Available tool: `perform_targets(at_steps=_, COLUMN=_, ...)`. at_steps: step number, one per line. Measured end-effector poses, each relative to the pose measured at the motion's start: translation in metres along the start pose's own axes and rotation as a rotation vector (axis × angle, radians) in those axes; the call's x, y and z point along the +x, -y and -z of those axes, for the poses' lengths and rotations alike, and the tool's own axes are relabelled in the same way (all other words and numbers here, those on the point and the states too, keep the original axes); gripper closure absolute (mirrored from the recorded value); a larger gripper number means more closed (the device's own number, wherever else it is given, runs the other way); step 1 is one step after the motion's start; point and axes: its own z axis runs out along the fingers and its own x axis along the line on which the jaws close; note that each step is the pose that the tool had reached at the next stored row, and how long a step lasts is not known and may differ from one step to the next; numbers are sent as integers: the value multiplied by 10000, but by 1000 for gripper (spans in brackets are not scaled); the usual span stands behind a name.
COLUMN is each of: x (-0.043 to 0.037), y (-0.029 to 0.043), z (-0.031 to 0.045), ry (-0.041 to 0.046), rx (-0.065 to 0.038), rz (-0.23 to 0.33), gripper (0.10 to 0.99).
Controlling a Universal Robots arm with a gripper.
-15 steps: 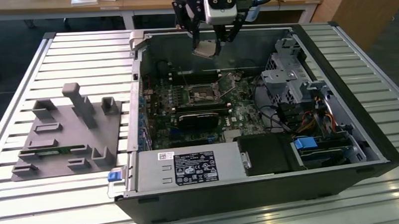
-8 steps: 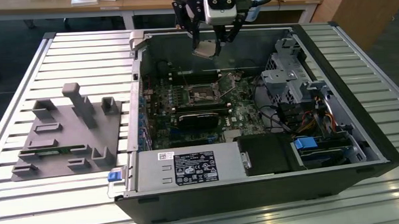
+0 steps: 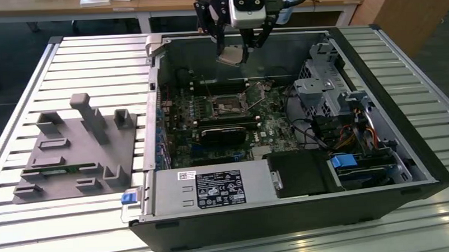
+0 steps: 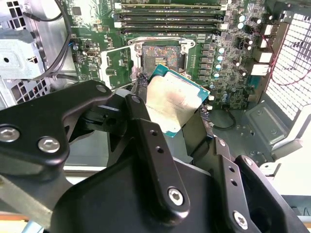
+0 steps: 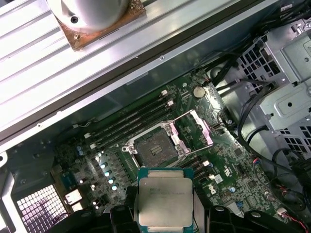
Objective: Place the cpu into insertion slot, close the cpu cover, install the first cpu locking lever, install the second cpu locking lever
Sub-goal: 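Place the cpu into insertion slot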
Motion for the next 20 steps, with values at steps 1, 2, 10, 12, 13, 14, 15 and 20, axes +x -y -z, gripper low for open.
perform_targets(at_steps=1, x=0, y=0, z=-1, ry=1, rx=0, rz=-7, gripper=549)
perform_targets(at_steps=2, x=0, y=0, z=-2, ry=1, rx=-1, rz=-15, gripper=549)
perform_targets(at_steps=10, x=0, y=1, z=-9, ry=6, rx=-3, rz=-74, gripper=549)
perform_targets(at_steps=12, x=0, y=1, z=-10, ry=8, rx=-3, rz=-89, gripper=549)
perform_targets(at_steps=13, x=0, y=0, z=-11, ry=8, rx=-3, rz=-98, gripper=549)
perform_targets(at_steps=14, x=0, y=0, z=-12, ry=9, rx=-2, rz=-109, gripper=549)
perform_targets(at_steps=15, x=1, y=0, z=-13, ry=11, rx=-3, rz=-119, gripper=549)
perform_targets(at_steps=20, x=1, y=0, z=-17, ry=16, rx=-3, rz=-178, gripper=549)
